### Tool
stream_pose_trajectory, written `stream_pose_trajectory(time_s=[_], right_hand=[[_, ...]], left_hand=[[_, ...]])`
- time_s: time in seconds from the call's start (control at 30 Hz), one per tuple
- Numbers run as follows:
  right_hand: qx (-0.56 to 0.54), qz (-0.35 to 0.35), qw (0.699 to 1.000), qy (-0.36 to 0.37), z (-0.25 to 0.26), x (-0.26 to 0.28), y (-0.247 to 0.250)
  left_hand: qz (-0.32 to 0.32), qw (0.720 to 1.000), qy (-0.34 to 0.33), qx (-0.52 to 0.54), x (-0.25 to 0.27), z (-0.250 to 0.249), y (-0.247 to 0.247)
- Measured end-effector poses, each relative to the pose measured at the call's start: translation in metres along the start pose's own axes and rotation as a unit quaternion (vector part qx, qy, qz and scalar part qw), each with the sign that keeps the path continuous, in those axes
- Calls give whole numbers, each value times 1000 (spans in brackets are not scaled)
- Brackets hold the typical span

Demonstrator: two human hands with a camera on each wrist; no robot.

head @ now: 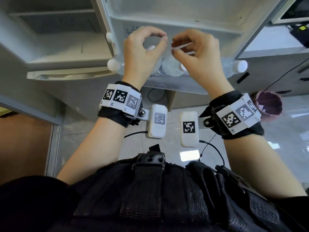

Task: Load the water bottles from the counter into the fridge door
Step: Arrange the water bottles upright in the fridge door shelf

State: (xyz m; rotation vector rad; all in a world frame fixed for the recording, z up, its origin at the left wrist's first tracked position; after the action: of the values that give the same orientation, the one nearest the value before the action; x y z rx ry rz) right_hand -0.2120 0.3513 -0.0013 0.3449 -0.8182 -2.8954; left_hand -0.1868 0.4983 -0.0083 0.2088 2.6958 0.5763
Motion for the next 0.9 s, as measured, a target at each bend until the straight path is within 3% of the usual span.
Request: stream_pose_trajectory(time_s=[0.3,0.47,0.6,0.73,0.9], right_hand=[[5,-106,993,-60,-49,72,85],[3,-165,977,-135,-89,97,109],[20,-127,969,-211,-120,92,108],[11,-112,965,-235,-132,77,101],[23,-132,963,-233,-134,56,107]], left_hand=[[53,998,1,31,17,-47,-82],[97,993,22,-71,3,-53,-114],[145,970,53,-188,-15,-43,-137],[202,958,89,-185,-28,-25,-151],[221,959,76,-160,-46,-20,-150]])
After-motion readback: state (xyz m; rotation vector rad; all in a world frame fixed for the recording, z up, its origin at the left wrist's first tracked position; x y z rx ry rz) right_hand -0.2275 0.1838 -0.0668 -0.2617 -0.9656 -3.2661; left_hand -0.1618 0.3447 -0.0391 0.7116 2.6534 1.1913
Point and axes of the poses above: each hand's wrist, its own x-axis away from the middle knuckle, its own y-axis out of the back of the hand, z = x × y, the point moved 9 cm from there along -x, towards the middle knuckle, and after that the axes turned 14 degrees about z, right-handed, at the moved point
